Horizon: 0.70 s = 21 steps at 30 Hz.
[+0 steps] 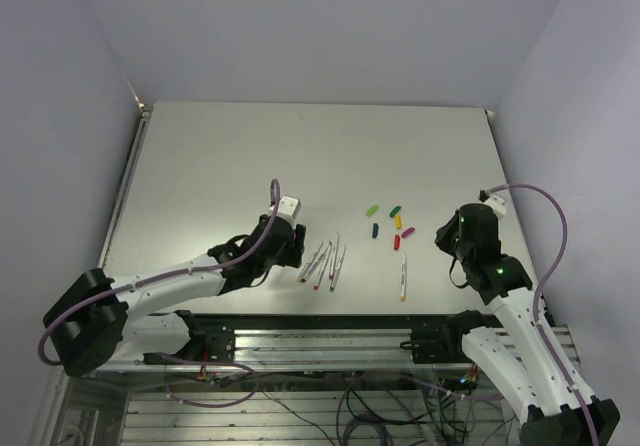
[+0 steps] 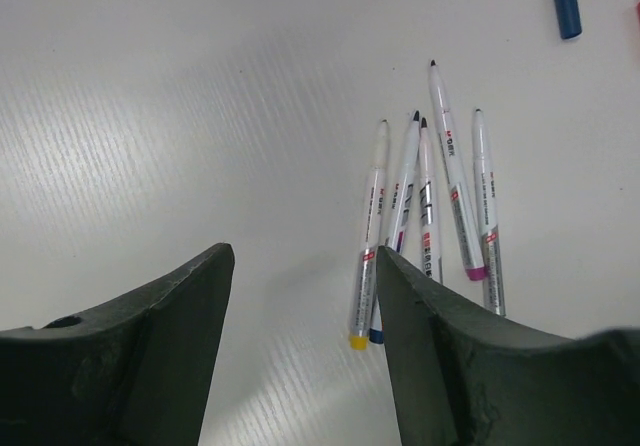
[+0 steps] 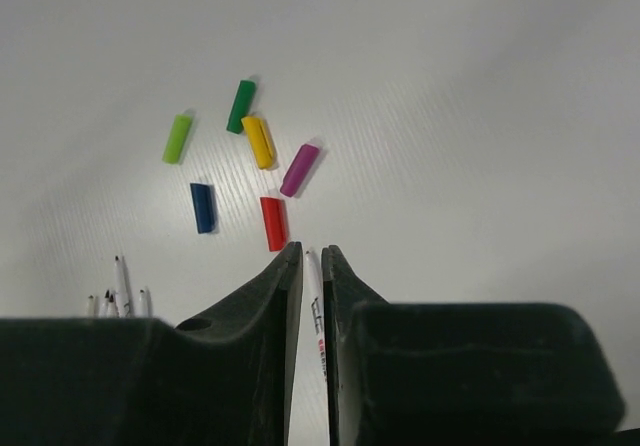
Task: Insert the pens into the pen caps
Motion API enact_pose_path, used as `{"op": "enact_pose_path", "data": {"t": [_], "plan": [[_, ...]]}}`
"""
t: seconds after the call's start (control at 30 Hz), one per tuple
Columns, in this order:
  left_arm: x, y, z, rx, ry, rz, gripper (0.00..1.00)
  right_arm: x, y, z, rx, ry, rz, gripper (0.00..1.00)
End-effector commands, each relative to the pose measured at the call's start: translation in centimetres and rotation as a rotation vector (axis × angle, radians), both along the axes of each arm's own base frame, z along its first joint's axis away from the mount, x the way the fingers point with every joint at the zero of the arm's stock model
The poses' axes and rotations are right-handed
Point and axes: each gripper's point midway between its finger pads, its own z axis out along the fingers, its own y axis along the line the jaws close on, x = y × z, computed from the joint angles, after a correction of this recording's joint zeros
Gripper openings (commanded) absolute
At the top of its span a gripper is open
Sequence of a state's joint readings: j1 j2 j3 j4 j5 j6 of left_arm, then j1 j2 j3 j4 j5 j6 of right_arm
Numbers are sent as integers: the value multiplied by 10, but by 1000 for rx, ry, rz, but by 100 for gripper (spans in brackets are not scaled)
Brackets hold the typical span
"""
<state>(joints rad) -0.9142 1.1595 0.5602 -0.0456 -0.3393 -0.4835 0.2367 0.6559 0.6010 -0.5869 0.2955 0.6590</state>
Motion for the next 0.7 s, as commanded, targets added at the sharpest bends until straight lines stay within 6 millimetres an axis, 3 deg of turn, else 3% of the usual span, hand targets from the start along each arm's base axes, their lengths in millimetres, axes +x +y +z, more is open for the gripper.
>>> {"op": "enact_pose_path", "data": {"t": [0.0, 0.67], "plan": [[15, -17, 18, -27, -79, -18, 68, 2, 6, -4, 24, 3, 20, 12], [9, -45, -18, 7, -34, -107, 63, 0, 4, -6, 27, 4, 8, 9]]}}
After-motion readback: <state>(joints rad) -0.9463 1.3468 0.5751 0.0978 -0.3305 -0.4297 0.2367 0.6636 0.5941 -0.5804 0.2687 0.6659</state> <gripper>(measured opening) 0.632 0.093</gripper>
